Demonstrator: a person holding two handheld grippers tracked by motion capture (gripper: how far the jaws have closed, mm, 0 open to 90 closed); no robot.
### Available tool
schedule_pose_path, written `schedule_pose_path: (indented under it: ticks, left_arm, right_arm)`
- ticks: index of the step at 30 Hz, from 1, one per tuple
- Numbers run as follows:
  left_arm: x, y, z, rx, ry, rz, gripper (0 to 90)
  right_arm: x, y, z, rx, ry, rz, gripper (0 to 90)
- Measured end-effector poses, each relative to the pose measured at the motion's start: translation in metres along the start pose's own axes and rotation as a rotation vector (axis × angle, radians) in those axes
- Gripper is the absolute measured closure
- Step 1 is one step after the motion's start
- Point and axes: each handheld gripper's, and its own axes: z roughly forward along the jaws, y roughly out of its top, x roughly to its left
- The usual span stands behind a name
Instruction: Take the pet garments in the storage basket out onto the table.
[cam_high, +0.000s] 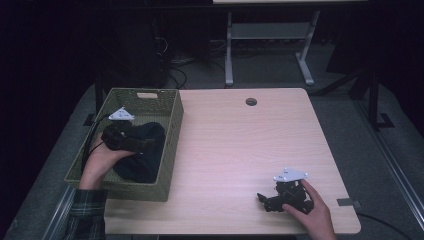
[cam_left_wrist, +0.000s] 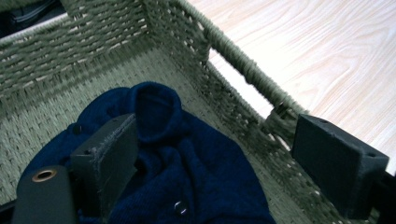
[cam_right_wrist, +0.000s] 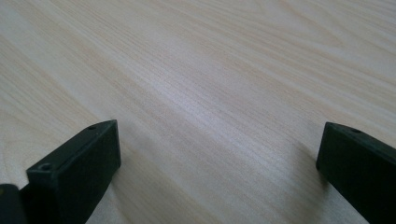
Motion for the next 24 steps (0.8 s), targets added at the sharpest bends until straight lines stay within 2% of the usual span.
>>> schedule_pose_path:
  ticks: [5,13,24]
  left_arm:
    - [0.006,-0.005,0.004,0.015,0.008,-0.01,14.0]
    - [0.011,-0.012,0.016,0.073,0.011,-0.013,13.6]
    - [0.017,-0.019,0.026,0.094,0.011,-0.03,13.6]
  right_arm:
    - [0.0,0.0,0.0,0.0,0.0,0.0,0.0]
    - [0.0,0.0,0.0,0.0,-0.001,0.0,0.0]
    - [0.0,0.0,0.0,0.002,0.0,0.005,0.0]
